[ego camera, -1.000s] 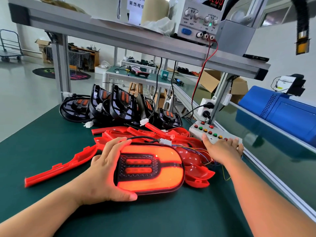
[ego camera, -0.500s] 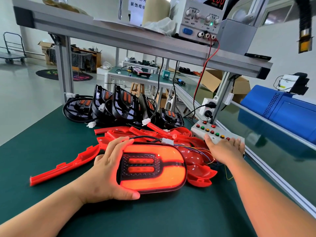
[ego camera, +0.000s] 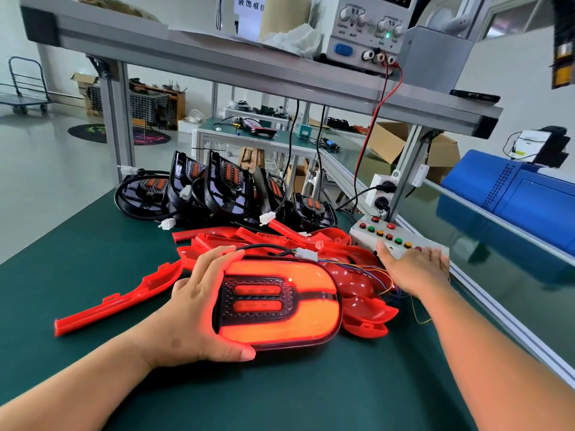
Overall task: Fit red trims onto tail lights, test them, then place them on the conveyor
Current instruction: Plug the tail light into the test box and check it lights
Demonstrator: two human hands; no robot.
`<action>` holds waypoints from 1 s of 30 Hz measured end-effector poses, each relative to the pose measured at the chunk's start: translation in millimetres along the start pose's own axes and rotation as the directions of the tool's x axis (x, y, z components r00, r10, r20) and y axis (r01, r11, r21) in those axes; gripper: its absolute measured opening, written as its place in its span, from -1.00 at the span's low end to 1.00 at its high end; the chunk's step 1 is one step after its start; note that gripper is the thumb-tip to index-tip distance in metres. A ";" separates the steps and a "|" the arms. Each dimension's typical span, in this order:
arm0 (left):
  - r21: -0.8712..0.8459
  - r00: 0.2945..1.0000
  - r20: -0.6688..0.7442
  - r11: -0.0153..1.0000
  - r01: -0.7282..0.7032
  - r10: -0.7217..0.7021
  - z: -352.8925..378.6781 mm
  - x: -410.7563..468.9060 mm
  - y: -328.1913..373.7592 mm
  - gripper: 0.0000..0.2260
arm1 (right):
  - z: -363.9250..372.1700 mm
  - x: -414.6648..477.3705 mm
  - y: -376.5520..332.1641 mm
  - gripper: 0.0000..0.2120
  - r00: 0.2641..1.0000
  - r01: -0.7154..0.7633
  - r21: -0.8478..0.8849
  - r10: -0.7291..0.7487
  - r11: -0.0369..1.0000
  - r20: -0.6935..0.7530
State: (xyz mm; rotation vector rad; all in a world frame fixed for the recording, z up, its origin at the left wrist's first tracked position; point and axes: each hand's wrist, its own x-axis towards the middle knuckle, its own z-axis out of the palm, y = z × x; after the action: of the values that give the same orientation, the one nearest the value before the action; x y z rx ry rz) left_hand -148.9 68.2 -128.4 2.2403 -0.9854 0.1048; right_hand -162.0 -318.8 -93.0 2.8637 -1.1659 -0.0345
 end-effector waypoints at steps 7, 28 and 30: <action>-0.006 1.000 0.005 1.000 0.011 -0.011 -0.3 -0.1 1.4 0.10 | 1.8 1.5 -1.1 0.11 1.000 -0.005 -0.023 0.006 1.000 0.005; 0.000 0.999 0.046 1.000 0.024 -0.024 -1.4 -0.5 2.5 0.09 | 1.3 25.5 -18.0 -0.21 0.924 0.381 -0.032 -0.381 0.924 -0.010; 0.004 0.999 0.040 1.000 0.016 -0.016 -1.6 0.0 2.8 0.10 | -1.0 28.2 -19.4 -0.17 0.920 0.390 -0.069 -0.392 0.918 -0.021</action>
State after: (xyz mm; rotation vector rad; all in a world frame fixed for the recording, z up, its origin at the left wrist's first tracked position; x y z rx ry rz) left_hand -150.5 67.9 -125.7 2.2614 -0.9889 0.0544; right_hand -128.2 -324.7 -93.1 2.9737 -0.5561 -0.0369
